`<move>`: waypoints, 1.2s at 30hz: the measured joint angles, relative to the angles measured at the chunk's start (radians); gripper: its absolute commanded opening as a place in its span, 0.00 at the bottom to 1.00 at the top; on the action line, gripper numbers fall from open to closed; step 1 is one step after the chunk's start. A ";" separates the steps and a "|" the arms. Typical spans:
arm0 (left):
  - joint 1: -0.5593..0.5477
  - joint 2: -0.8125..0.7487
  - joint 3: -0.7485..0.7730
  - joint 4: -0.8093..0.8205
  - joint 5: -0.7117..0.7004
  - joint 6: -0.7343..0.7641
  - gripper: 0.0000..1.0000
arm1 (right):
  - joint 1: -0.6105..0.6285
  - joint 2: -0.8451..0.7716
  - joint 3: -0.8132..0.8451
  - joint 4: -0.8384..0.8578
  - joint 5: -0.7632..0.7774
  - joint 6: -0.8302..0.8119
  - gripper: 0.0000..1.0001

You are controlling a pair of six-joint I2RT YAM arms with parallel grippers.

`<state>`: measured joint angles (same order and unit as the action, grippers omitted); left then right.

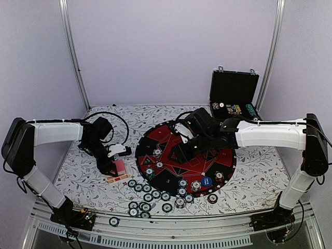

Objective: Distribute texas hold em gaming equipment

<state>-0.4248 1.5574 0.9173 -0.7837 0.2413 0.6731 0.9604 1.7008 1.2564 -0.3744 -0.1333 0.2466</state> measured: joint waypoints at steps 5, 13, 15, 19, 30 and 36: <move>-0.001 -0.010 0.042 -0.038 -0.001 0.004 0.45 | -0.009 0.000 -0.011 0.022 -0.039 0.016 0.61; -0.037 -0.044 0.214 -0.129 0.000 0.004 0.42 | -0.049 0.000 -0.030 0.130 -0.209 0.105 0.70; -0.051 -0.052 0.257 -0.150 0.003 0.003 0.41 | -0.060 0.000 -0.033 0.181 -0.273 0.143 0.73; -0.089 -0.059 0.334 -0.200 0.004 0.004 0.39 | -0.076 0.007 -0.036 0.283 -0.383 0.229 0.80; -0.172 -0.020 0.474 -0.262 -0.003 0.004 0.37 | -0.084 0.173 0.005 0.531 -0.596 0.451 0.87; -0.197 0.004 0.475 -0.281 -0.008 0.003 0.32 | -0.085 0.247 0.046 0.613 -0.654 0.533 0.87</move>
<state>-0.6216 1.5612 1.3926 -1.0645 0.2337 0.6758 0.8749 1.9480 1.3022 0.2382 -0.7876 0.7799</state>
